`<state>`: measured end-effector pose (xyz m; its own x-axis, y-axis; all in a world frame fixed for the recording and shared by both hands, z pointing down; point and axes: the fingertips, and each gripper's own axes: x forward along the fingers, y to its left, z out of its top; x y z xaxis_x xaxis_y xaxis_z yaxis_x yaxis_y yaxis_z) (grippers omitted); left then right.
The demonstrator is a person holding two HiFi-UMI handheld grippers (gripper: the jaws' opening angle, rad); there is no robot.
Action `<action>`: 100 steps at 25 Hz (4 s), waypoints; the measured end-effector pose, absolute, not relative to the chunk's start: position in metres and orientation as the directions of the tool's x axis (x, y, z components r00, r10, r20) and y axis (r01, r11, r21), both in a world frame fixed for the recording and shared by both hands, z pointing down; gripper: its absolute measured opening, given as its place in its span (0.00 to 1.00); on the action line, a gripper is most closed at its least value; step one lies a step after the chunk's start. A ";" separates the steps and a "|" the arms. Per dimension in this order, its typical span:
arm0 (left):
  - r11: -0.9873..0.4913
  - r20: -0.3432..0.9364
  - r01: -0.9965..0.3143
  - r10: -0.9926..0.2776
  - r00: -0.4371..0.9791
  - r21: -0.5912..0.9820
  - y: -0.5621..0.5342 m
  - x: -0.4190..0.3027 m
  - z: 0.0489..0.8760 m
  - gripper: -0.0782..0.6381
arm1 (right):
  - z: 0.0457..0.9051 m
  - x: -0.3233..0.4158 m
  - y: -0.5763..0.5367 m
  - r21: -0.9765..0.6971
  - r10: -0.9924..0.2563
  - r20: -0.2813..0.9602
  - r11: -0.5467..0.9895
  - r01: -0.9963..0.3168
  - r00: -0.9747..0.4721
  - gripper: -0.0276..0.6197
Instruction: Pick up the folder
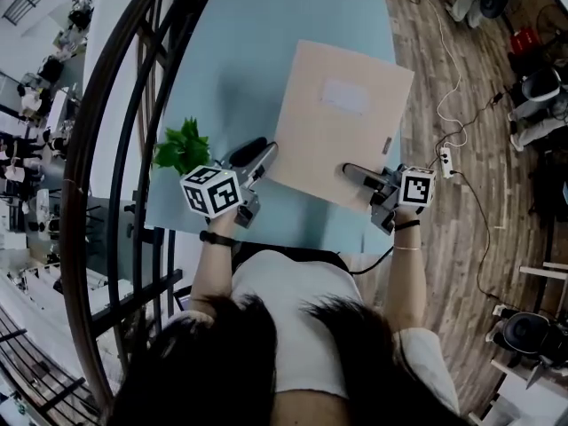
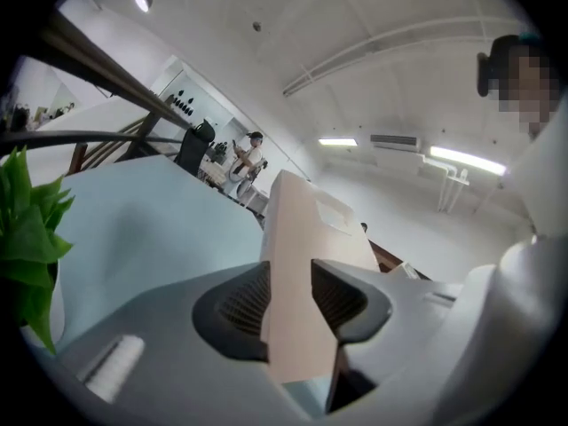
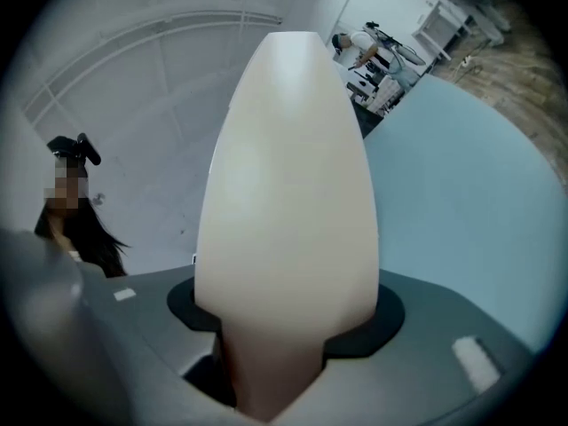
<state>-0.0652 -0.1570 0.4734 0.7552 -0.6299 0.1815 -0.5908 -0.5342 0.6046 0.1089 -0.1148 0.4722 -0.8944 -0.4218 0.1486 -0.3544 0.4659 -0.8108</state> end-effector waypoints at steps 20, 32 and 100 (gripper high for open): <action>-0.662 0.177 -0.697 -0.678 0.714 0.276 -0.163 -0.032 0.420 0.27 | 0.404 0.174 -0.125 -0.317 -0.849 0.251 0.382 -0.868 -0.465 0.48; -0.617 0.196 -0.775 -0.750 0.632 0.138 -0.169 -0.050 0.418 0.19 | 0.408 0.163 -0.129 0.026 -0.911 0.293 0.310 -0.950 -0.289 0.47; -0.565 0.208 -0.822 -0.798 0.566 0.067 -0.180 -0.075 0.421 0.19 | 0.427 0.163 -0.139 -0.025 -0.901 0.332 0.287 -0.957 -0.279 0.45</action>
